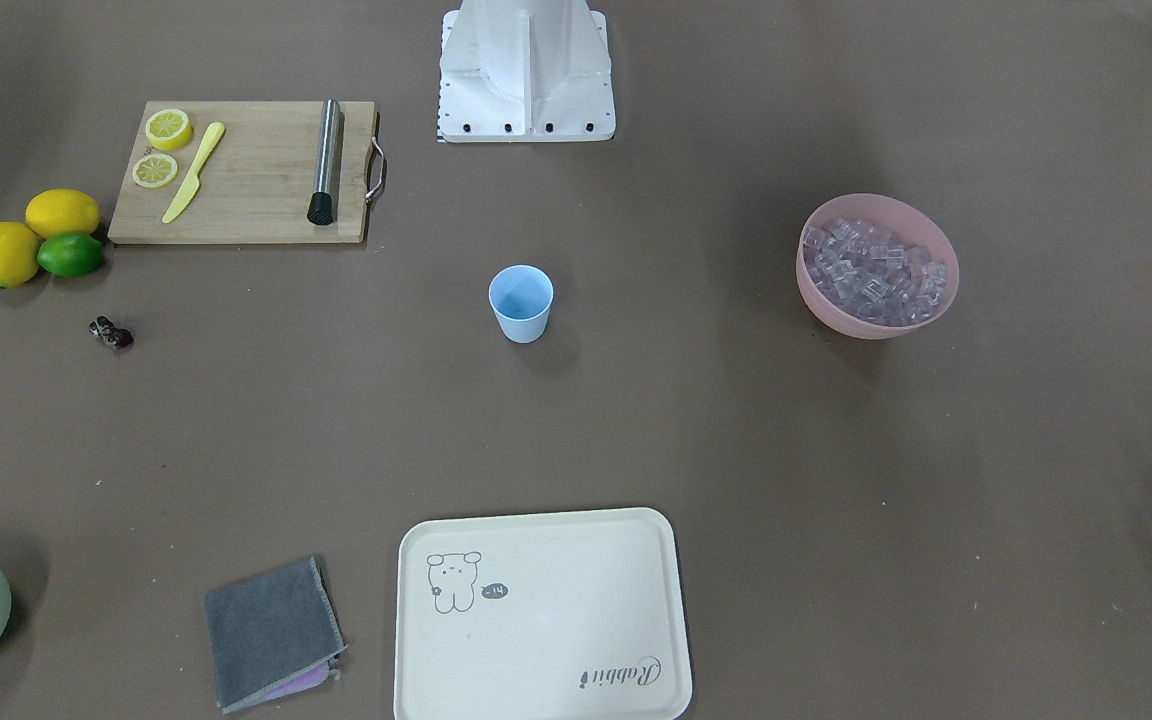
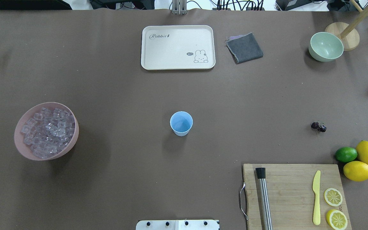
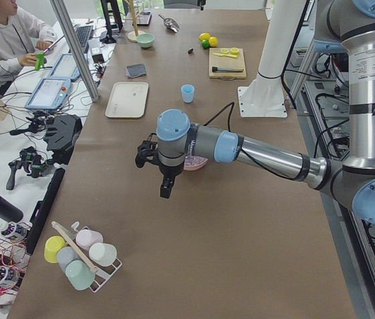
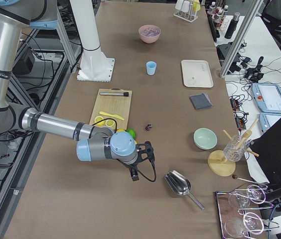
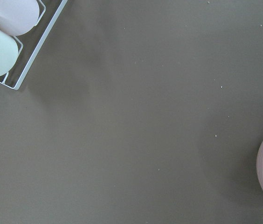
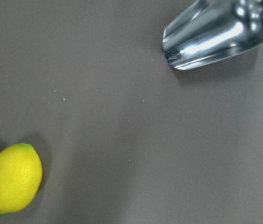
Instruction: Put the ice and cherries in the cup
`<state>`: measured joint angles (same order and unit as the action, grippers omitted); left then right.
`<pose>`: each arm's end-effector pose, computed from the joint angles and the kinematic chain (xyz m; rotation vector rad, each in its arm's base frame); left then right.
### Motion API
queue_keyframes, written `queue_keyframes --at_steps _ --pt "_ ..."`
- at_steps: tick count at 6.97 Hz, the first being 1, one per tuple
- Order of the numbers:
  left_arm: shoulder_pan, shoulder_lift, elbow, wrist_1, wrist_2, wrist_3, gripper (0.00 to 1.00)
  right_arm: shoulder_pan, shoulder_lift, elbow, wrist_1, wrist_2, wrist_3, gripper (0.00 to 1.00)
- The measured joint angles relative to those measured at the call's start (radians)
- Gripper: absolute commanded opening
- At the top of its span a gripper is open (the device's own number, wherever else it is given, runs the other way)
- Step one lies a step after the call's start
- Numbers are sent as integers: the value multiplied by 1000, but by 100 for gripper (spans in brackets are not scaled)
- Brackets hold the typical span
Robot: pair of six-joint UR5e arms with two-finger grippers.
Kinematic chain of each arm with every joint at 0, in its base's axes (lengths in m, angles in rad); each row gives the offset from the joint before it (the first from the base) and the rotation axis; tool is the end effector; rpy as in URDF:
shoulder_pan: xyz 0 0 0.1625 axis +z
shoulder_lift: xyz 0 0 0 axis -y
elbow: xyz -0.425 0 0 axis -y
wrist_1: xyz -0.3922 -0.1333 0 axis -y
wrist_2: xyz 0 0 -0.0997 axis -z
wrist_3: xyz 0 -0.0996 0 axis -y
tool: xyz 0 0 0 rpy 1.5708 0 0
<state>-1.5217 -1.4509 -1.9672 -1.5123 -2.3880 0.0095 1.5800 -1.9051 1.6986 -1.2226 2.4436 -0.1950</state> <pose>-0.0391 -0.4410 0.5224 0.1897 0.8183 0.1442 0.0602 -0.3516 0.6937 0.2212 -0.8552 -0.2354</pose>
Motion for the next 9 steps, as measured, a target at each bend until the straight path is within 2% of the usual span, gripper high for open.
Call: queue_keyframes --at_steps 4,7,9 --pt "3 -3 28 -8 6 1 97 0 6 -7 0 6 1 100" --pt "4 2 33 -15 1 -4 97 0 2 -9 -1 53 2 100" --pt "20 40 38 -114 1 -8 97 0 0 -11 -1 80 3 100"
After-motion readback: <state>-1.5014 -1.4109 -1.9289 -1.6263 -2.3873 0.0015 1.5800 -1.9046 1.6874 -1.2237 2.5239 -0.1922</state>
